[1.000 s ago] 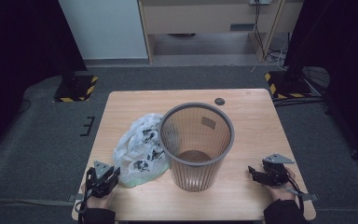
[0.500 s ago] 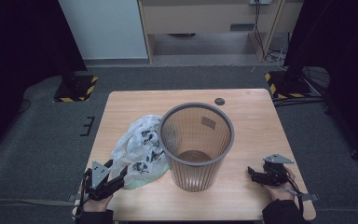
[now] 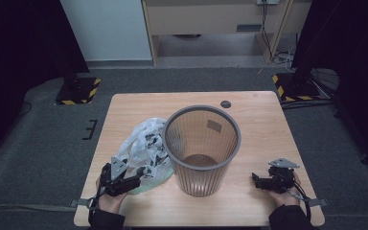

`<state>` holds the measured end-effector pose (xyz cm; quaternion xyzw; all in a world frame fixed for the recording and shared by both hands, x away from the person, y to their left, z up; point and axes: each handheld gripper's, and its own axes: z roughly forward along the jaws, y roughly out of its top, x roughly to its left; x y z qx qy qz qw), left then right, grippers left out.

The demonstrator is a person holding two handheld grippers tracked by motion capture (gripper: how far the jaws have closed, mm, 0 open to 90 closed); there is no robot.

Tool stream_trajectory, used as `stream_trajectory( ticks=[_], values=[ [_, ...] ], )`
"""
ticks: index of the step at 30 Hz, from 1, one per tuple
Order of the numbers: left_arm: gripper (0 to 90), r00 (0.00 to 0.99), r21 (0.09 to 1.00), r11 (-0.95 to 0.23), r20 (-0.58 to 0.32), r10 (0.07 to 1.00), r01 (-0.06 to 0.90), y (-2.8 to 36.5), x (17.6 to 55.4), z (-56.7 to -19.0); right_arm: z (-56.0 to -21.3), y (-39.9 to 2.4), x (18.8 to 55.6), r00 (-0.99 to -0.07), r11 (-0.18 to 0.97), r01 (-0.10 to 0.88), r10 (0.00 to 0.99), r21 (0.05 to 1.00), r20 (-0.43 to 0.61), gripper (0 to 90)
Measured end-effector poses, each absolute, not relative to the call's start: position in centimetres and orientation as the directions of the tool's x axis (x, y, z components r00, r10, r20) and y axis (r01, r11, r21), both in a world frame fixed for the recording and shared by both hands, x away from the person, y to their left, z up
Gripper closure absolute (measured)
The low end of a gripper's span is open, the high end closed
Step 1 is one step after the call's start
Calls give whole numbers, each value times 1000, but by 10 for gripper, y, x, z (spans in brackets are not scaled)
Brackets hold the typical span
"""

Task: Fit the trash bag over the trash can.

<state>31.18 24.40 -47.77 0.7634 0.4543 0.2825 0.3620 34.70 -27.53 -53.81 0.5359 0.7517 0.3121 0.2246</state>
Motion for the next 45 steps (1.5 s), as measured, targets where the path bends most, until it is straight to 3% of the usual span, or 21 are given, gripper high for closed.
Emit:
stream_trajectory(
  ticks=[5, 11, 21, 27, 33, 35, 45],
  values=[
    [263, 441, 744, -362, 101, 892, 561, 241, 327, -500, -538, -275, 347, -321, 229, 667, 947, 709, -4, 26],
    [264, 446, 723, -372, 100, 890, 582, 236, 332, -511, -538, -275, 347, -320, 228, 667, 947, 709, -3, 27],
    [339, 435, 700, -371, 94, 895, 610, 232, 339, -518, -538, -272, 344, -319, 227, 667, 948, 710, -3, 27],
    [488, 424, 676, -380, 110, 899, 631, 227, 341, -522, -538, -271, 345, -321, 229, 666, 947, 710, -4, 27],
    [789, 423, 678, -359, 78, 903, 642, 227, 341, -522, -538, -271, 345, -321, 228, 666, 947, 710, -4, 27],
    [846, 420, 683, -348, 67, 905, 642, 228, 341, -522, -538, -271, 345, -322, 228, 666, 947, 711, -3, 27],
    [883, 391, 822, -188, -46, 919, 538, 245, 328, -488, -538, -271, 345, -324, 231, 665, 946, 710, -4, 27]
  ],
)
